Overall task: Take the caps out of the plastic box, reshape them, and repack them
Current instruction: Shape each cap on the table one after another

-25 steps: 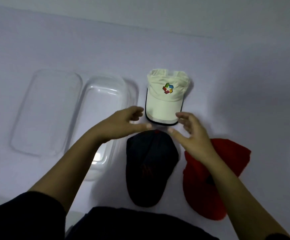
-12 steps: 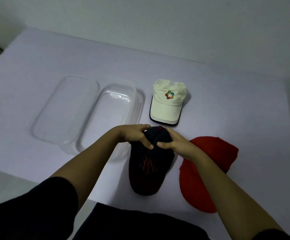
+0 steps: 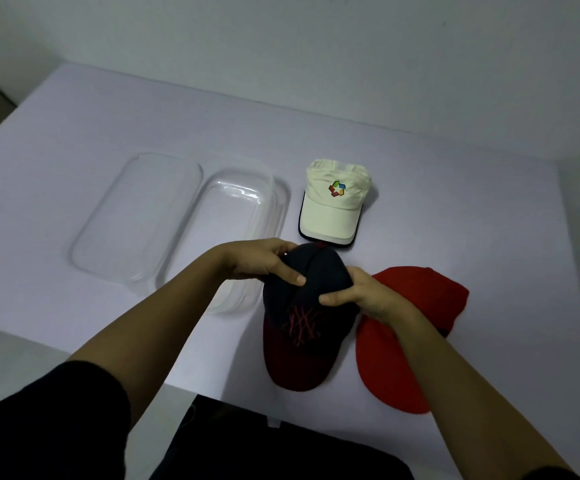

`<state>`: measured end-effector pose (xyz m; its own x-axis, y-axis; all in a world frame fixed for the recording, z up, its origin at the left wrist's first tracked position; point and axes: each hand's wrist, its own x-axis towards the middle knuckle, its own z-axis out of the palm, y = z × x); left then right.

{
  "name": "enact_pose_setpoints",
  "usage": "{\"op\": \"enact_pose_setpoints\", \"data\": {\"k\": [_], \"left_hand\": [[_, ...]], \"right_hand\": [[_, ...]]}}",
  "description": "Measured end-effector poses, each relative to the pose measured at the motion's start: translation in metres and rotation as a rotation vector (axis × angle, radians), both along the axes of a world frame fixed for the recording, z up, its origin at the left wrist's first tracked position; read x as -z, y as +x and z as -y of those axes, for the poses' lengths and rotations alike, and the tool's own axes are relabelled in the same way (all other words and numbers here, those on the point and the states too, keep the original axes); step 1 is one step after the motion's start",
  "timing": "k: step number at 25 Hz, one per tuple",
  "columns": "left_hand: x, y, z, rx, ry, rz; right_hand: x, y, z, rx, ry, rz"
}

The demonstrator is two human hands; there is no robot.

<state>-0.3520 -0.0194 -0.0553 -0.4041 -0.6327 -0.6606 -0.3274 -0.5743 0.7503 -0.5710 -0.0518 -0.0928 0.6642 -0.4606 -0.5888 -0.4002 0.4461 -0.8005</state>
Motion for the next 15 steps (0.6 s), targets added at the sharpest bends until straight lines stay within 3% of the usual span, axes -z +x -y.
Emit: {"op": "enact_pose_setpoints", "data": {"k": [9,12,15], "left_hand": [[-0.071,0.095,0.024,0.181,-0.128,0.051],[-0.080,0.145,0.033,0.218,-0.130,0.065],[-0.068,0.178,0.042,0.194,-0.090,0.079]], "right_hand": [[-0.058,0.092,-0.021,0.275,-0.157,0.296],[-0.066,0.133,-0.030,0.441,-0.255,0.276],[-0.047,0.160,-0.049,0.639,-0.374,0.062]]}}
